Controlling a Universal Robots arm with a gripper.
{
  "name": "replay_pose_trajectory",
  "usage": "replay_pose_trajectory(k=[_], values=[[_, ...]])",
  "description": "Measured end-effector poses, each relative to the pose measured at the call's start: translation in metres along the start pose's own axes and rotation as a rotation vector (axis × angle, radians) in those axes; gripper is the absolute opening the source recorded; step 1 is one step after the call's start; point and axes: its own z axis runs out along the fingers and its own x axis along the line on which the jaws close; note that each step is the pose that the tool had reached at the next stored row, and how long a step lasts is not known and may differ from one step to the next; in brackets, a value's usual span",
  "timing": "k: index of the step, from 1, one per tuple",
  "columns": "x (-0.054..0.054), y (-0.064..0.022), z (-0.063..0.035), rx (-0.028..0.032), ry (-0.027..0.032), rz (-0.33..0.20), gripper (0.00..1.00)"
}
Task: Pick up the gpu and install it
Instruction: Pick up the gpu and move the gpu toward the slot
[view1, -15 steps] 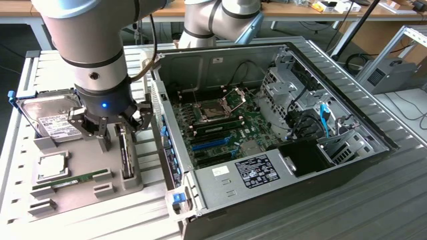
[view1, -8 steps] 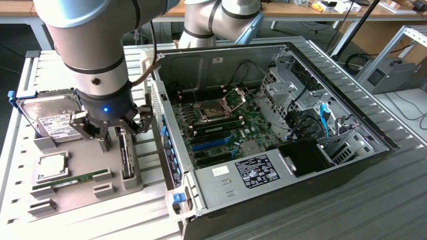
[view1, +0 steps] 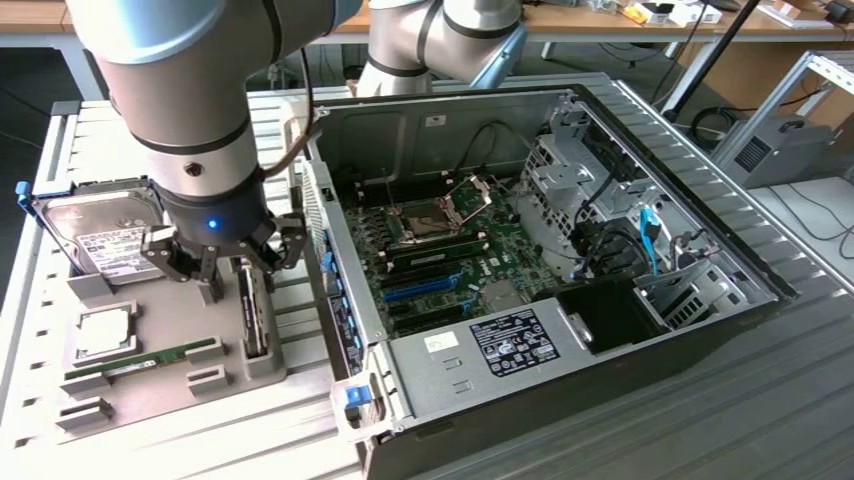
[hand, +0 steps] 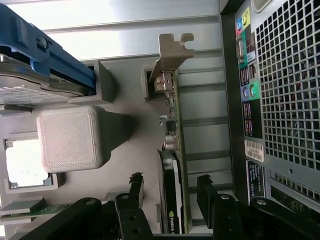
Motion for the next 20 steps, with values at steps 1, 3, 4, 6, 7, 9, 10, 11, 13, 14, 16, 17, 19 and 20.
replay_pose_trajectory(k=[1, 3, 4, 6, 7, 9, 10, 11, 13, 14, 16, 17, 19, 20], values=[[0.000, -0.0010, 0.0000, 0.0000, 0.0000, 0.000, 0.56], [0.000, -0.0031, -0.0001, 0.0001, 0.0001, 0.000, 0.56], [0.000, -0.0032, 0.0010, -0.0002, -0.0003, 0.000, 0.56], [0.000, -0.0034, 0.0038, 0.0000, 0.0000, 0.000, 0.56], [0.000, -0.0035, 0.0050, 0.0001, 0.0000, 0.000, 0.56], [0.000, -0.0035, 0.0066, 0.0001, 0.0000, 0.000, 0.56], [0.000, -0.0036, 0.0068, 0.0003, 0.0002, 0.000, 0.56], [0.000, -0.0037, 0.0069, 0.0002, 0.0002, 0.000, 0.56], [0.000, -0.0040, 0.0070, 0.0001, 0.0001, 0.000, 0.56], [0.000, -0.0042, 0.0070, 0.0000, 0.0000, 0.000, 0.56], [0.000, -0.0044, 0.0077, 0.0000, 0.0000, 0.000, 0.56], [0.000, -0.0045, 0.0090, 0.0001, 0.0001, 0.000, 0.56], [0.000, -0.0045, 0.0106, 0.0002, 0.0002, 0.000, 0.56], [0.000, -0.0046, 0.0105, 0.0003, 0.0003, 0.000, 0.56]])
